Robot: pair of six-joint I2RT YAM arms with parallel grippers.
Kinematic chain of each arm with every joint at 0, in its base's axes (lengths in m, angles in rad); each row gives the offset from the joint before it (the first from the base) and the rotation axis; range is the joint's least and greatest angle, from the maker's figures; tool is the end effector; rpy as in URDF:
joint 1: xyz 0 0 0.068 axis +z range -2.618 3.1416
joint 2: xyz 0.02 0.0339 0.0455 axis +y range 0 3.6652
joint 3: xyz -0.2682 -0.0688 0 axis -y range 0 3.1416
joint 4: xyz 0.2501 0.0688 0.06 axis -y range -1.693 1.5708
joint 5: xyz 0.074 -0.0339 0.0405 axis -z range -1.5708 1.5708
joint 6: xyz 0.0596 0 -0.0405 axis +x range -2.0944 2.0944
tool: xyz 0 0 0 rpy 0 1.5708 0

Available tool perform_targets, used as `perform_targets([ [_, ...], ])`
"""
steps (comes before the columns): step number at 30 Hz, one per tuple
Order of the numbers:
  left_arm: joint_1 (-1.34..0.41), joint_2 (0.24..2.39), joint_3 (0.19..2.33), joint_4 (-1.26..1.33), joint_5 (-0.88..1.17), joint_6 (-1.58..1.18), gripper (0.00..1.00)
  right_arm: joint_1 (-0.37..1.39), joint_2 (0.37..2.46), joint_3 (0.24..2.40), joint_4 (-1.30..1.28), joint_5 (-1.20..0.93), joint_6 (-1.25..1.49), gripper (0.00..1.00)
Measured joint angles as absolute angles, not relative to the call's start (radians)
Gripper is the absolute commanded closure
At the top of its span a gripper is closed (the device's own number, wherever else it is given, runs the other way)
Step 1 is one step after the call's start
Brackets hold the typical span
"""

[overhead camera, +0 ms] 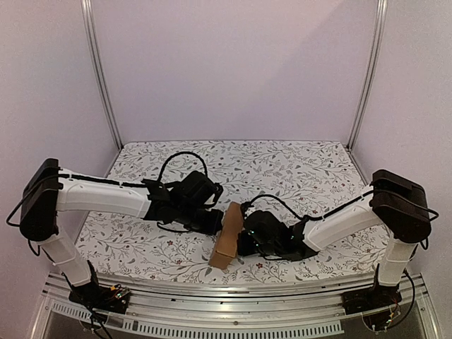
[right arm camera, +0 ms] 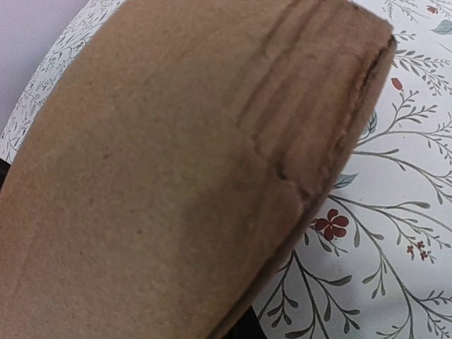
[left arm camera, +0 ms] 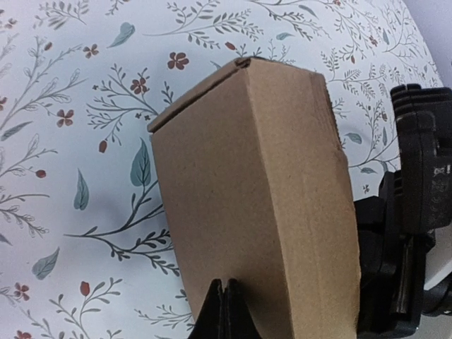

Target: Fold the paper box

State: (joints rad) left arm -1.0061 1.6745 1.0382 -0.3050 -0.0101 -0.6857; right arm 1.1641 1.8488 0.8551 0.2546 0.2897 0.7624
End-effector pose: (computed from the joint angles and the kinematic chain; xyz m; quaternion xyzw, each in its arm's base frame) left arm 0.1949 -0.3065 0.1719 0.1501 0.9389 -0.2286 0.2089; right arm 0.1649 0.3397 0.1062 -0.1235 0.8986 0.2528 0.3366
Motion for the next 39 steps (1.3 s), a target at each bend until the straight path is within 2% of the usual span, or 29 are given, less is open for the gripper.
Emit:
perform_targets([
  [12, -1.007, 1.663, 1.042, -0.315, -0.056, -0.685, 1.00, 1.090, 1.888, 0.804, 0.404, 0.175, 0.765, 1.00],
  [25, -1.009, 1.654, 1.084, -0.299, -0.009, -0.687, 1.00, 1.050, 1.862, 0.692, 0.510, 0.155, 0.741, 1.00],
  [36, -1.021, 1.668, 1.097, -0.284, -0.019, -0.708, 1.00, 1.050, 1.700, 0.611, 0.314, 0.222, 0.693, 0.97],
  [37, -1.021, 1.668, 1.097, -0.292, -0.035, -0.710, 1.00, 1.050, 1.682, 0.608, 0.285, 0.230, 0.687, 0.96],
  [39, -1.021, 1.668, 1.097, -0.313, -0.064, -0.716, 0.94, 1.050, 1.645, 0.606, 0.229, 0.245, 0.672, 0.90],
])
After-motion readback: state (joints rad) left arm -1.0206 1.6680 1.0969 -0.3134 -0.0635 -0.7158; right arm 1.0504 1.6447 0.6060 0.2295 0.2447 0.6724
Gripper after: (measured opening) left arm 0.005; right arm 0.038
